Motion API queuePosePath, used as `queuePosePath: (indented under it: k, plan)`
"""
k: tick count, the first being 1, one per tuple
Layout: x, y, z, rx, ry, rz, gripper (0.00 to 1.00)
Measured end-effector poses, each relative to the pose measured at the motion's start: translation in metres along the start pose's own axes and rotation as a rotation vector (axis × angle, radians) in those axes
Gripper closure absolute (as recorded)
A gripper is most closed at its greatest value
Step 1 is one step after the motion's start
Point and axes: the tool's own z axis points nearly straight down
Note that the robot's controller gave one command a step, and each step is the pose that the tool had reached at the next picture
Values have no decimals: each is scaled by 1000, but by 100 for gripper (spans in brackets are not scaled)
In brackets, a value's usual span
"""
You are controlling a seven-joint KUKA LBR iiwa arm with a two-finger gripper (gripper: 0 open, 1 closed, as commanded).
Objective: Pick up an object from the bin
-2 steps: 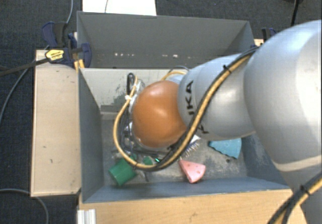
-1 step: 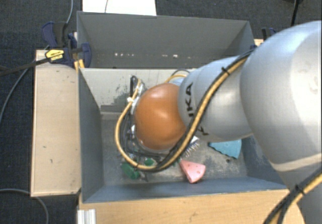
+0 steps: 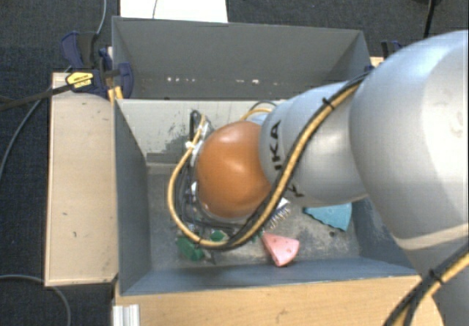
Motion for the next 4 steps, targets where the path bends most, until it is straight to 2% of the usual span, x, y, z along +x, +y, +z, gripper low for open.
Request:
queuePosePath:
  k: [1,2,3,4]
  plan:
    - [3,-4,-108,-1,-2,-53,100]
    - [3,-4,-108,-1,-2,-52,0]
    - [3,-4,-108,-1,-2,-50,0]
    - [-10,-6,-253,0,-7,-64,100]
